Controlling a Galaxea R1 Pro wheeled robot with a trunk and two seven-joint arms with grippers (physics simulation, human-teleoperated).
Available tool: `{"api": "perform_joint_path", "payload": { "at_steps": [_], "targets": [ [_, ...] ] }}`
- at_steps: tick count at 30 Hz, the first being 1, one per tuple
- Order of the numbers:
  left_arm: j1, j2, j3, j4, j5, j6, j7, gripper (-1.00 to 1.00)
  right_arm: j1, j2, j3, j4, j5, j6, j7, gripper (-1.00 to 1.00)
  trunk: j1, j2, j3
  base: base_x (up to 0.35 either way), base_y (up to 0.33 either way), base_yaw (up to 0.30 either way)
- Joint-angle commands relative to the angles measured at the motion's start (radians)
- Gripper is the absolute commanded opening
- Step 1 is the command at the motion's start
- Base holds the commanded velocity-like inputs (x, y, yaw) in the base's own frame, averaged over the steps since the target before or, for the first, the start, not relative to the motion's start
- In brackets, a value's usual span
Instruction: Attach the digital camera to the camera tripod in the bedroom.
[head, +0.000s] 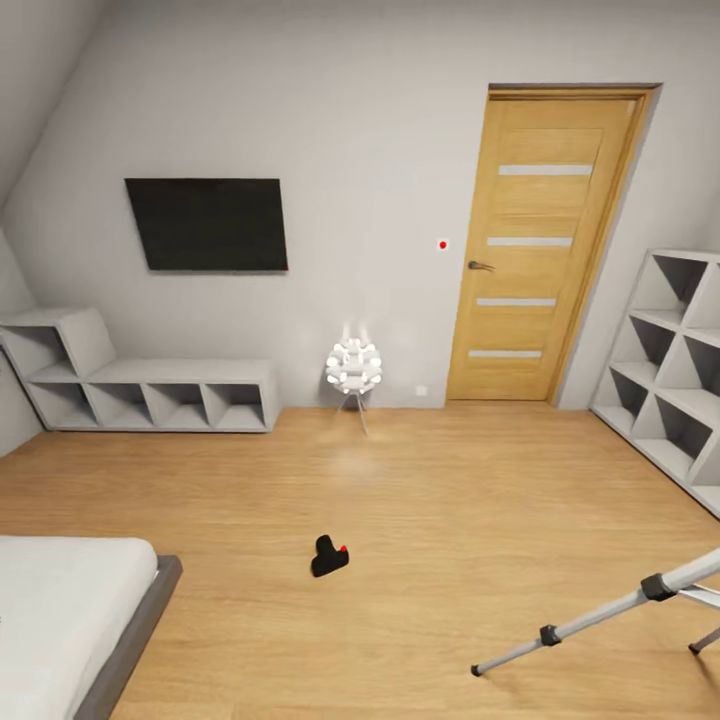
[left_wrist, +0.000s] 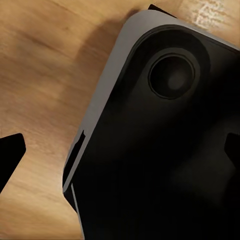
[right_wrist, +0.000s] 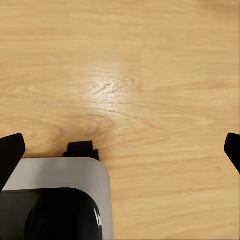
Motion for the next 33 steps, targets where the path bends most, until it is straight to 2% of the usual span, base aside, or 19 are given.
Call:
{"api": "perform_joint_path", "payload": {
  "at_steps": [1, 10, 33],
  "targets": [
    [0.0, 0.0, 0.002, 0.0, 0.007, -0.001, -0.005, 1.0, -0.001, 0.0, -0.004, 0.001, 0.0, -0.004, 0.0, 1.0, 0.0, 0.0, -0.001, 0.0, 0.0, 0.048],
    [0.0, 0.001, 0.002, 0.0, 0.007, -0.001, -0.004, 1.0, -0.001, 0.0, -0.004, 0.001, 0.0, -0.004, 0.002, 1.0, 0.0, 0.0, -0.001, 0.144, 0.0, 0.016],
    [0.0, 0.001, 0.002, 0.0, 0.007, -0.001, -0.004, 1.0, -0.001, 0.0, -0.003, 0.001, 0.0, -0.004, 0.002, 1.0, 0.0, 0.0, -0.001, 0.321, 0.0, 0.001]
  ]
}}
